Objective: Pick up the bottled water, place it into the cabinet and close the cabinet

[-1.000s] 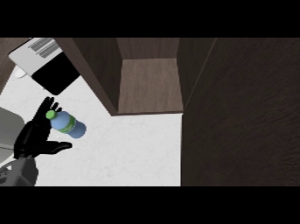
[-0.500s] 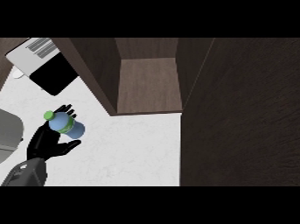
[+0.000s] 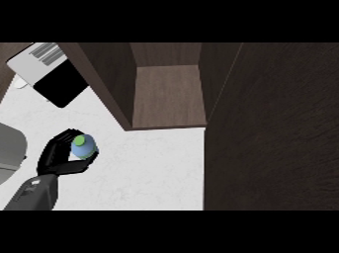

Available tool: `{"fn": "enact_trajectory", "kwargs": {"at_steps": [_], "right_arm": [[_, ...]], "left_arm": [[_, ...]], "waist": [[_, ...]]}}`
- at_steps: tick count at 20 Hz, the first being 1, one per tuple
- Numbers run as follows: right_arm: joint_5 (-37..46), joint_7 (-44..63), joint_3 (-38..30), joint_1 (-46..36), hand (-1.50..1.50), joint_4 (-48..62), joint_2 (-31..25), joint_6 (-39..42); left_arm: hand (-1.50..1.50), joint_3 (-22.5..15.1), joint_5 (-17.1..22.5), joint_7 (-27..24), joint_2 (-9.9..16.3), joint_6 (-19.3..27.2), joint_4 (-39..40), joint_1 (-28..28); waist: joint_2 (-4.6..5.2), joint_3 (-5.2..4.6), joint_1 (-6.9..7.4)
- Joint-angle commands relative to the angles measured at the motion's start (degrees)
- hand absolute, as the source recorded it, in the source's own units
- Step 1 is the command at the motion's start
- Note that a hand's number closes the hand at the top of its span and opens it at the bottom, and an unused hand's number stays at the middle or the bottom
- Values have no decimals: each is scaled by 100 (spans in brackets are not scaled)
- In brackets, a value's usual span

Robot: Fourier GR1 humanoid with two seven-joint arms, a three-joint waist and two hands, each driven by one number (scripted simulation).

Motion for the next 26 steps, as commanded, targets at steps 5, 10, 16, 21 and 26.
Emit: {"fn": "enact_trajectory", "kwargs": {"at_steps": [5, 10, 16, 21, 26], "right_arm": [[190, 196, -67, 249, -150, -709, -192, -182], [347, -58, 136, 579, -150, -724, -229, -257], [85, 268, 8, 441, -150, -1003, -367, -371], [-56, -159, -283, 434, -150, -472, -490, -269], [-220, -285, -210, 339, -150, -389, -443, -267]], "left_arm": [[150, -474, -677, -1612, -581, 1047, 110, 626], [150, -577, -702, -1797, -1192, 1536, -209, 967], [150, -786, -530, -942, -1458, 1539, -856, 666], [150, -1668, 300, -358, -1472, 1516, -1425, 531], [150, -2701, 1301, 602, -1481, 2256, -2246, 373]], "waist": [[-24, -2, 127], [-72, 9, 164], [-65, 16, 263], [-96, 21, 200], [-90, 21, 192]]}}
